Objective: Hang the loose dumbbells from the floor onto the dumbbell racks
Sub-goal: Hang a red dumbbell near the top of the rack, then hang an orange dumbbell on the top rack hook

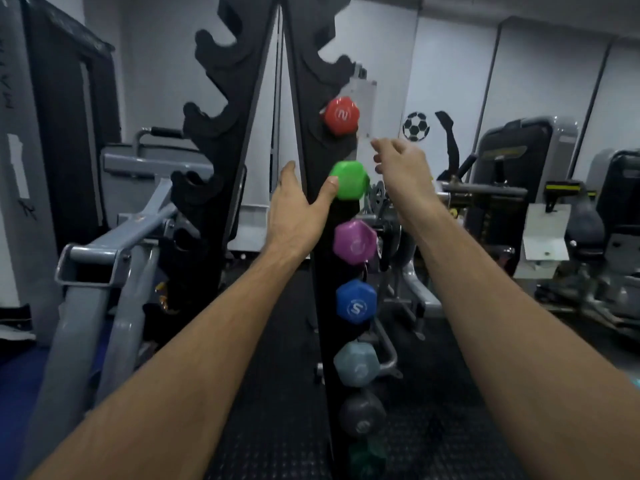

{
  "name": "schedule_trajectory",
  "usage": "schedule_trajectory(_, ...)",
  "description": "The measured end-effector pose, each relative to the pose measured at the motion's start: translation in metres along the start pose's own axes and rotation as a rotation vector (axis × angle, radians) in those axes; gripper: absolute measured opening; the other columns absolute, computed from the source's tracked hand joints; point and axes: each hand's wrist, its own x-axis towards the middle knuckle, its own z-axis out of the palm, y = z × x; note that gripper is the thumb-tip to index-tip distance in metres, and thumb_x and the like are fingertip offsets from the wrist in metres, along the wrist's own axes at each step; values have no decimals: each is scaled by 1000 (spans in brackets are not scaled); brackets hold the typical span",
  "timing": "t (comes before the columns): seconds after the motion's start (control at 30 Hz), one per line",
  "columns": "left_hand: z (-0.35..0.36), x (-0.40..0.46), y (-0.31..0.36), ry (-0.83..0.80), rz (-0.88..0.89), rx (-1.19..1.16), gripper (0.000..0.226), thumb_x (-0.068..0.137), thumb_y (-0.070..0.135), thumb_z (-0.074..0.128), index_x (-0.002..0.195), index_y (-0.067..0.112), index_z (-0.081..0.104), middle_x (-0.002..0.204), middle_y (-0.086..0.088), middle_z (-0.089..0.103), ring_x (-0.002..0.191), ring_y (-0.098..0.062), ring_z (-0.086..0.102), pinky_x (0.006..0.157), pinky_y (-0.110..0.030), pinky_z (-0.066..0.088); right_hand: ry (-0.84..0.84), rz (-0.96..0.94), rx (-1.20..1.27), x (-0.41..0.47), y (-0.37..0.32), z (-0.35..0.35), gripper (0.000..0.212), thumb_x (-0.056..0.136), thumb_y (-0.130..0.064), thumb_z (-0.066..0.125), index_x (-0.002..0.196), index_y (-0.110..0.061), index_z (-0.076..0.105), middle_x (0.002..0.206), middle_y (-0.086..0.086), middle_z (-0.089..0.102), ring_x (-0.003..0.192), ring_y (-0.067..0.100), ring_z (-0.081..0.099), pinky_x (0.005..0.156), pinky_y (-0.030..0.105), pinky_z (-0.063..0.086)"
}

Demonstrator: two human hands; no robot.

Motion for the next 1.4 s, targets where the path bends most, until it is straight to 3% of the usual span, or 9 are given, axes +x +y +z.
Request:
schedule_trajectory(0.1, 2, -41, -34, 50, -35, -37, 70, 96, 55, 61, 152, 17, 42, 150, -2, 52, 135, -16, 51, 112, -36, 43, 102, -21, 45, -52, 47, -6, 15, 98, -35, 58, 108, -28, 67, 101, -12, 69, 96, -1, 65, 87, 20, 53)
schedule_trajectory(0.2, 8, -94, -81, 162, -46, -75, 43, 95, 44, 64, 128, 17, 59, 119, 1, 65, 105, -13, 63, 95, -36, 54, 164, 14, 47, -119, 102, -5, 19, 98, -30, 60, 113, -22, 69, 106, -9, 70, 95, -3, 64, 82, 10, 50)
schedule_trajectory(0.43, 29, -234, -200, 105, -288, 10, 14, 96, 27, 65, 105, 17, 64, 92, 1, 67, 74, -2, 58, 72, -18, 50, 233, 172, -57, -281, 234, -2, 12, 98, -17, 60, 106, -15, 68, 94, -1, 68, 82, 5, 62, 71, 11, 46)
schedule_trajectory(0.63, 38, -348, -299, -416, -608, 285, 5, 96, 26, 62, 96, 24, 67, 84, 8, 67, 83, -17, 68, 75, -33, 53, 20, 553, -288, -408, 351, -2, 9, 97, -19, 62, 89, -22, 65, 72, -8, 64, 63, 0, 56, 66, 23, 45)
schedule_trajectory(0.77, 47, -411, -353, -823, -889, 432, 11, 95, 32, 66, 98, 22, 71, 104, -4, 74, 99, -24, 68, 85, -34, 54, -309, 906, -497, -482, 419, -1, 12, 94, -28, 60, 92, -22, 70, 78, -3, 63, 82, 23, 66, 68, 26, 38)
schedule_trajectory(0.9, 58, -472, -387, -1153, -1049, 519, 32, 96, 32, 67, 111, 4, 74, 94, -10, 71, 83, -23, 64, 69, -30, 49, -733, 1091, -593, -556, 462, -2, 23, 89, -31, 64, 102, -18, 78, 92, 7, 74, 96, 26, 70, 77, 29, 51)
schedule_trajectory(1.0, 69, -513, -402, -1244, -1062, 539, 30, 97, 22, 66, 120, 4, 71, 102, -8, 71, 80, -20, 61, 62, -26, 51, -897, 1189, -599, -600, 479, -1, 21, 87, -28, 68, 99, -15, 78, 103, 12, 76, 102, 27, 70, 81, 26, 50)
schedule_trajectory(1.17, 80, -559, -416, -1334, -1056, 560, 33, 95, 21, 71, 122, 3, 72, 120, -18, 73, 115, -32, 69, 92, -35, 55, -981, 1265, -586, -635, 494, -9, 16, 86, -34, 73, 91, -19, 74, 84, 2, 66, 81, 19, 63, 71, 24, 43)
schedule_trajectory(1.4, 100, -613, -419, -1442, -972, 617, 31, 72, 37, 88, 97, 22, 77, 102, -4, 75, 96, -22, 71, 93, -38, 59, -1022, 1354, -501, -661, 515, -11, 15, 83, -25, 76, 94, -16, 75, 92, 4, 75, 88, 21, 72, 84, 39, 61)
